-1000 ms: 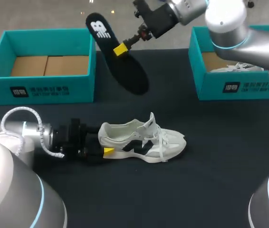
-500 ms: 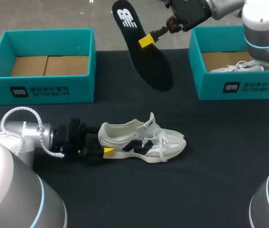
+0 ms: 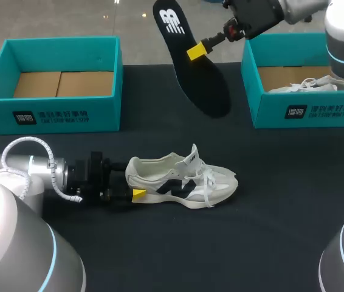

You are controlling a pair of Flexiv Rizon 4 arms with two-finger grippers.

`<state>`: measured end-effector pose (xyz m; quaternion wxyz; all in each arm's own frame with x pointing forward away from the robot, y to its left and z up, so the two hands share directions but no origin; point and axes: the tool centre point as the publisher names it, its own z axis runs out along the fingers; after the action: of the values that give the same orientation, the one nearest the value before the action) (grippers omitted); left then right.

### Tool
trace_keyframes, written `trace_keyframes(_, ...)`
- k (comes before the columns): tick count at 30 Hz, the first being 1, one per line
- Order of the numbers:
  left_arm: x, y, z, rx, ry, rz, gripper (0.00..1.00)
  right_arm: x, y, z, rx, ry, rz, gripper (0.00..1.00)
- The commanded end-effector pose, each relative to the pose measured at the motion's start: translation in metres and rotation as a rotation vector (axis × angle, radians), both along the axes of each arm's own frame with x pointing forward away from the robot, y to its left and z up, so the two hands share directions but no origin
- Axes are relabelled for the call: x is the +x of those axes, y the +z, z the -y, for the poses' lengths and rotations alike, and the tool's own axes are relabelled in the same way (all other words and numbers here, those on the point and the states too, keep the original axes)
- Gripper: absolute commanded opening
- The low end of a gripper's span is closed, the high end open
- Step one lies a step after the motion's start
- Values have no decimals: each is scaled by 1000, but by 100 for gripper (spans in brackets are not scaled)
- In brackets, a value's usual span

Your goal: Take the shoe out of the shoebox, open the shoe tongue, remove and reinsert the insole, then place the shoe into the shoebox

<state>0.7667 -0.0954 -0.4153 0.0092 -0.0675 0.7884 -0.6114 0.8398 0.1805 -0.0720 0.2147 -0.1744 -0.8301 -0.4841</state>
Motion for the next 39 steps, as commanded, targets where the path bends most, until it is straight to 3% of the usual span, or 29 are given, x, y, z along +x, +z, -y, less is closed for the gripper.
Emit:
trace_keyframes(1, 0, -1, 0, 1, 0, -2, 0, 1, 0, -1, -2, 0, -1, 0)
trace_keyframes(3, 0, -1, 0, 1, 0, -2, 0, 1, 0, -1, -2, 0, -1, 0)
trace_keyframes(11, 0, -1, 0, 1, 0, -2, 0, -20, 8, 37, 101, 13, -55, 0)
trace_keyframes(19, 0, -1, 0, 1, 0, -2, 0, -36, 31, 47, 69, -62, -80, 0)
trace_keyframes(25, 0, -1, 0, 1, 0, -2, 0, -58, 54, 56, 113, -168, -48, 0)
trace_keyframes(29, 0, -1, 0, 1, 0, -2, 0, -70, 63, 55, 116, -162, -14, 0)
trace_keyframes(33, 0, -1, 0, 1, 0, -2, 0, -83, 63, 54, 85, -103, 36, 0)
trace_keyframes(39, 0, -1, 0, 1, 0, -2, 0, -98, 52, 61, 83, -139, -5, 0)
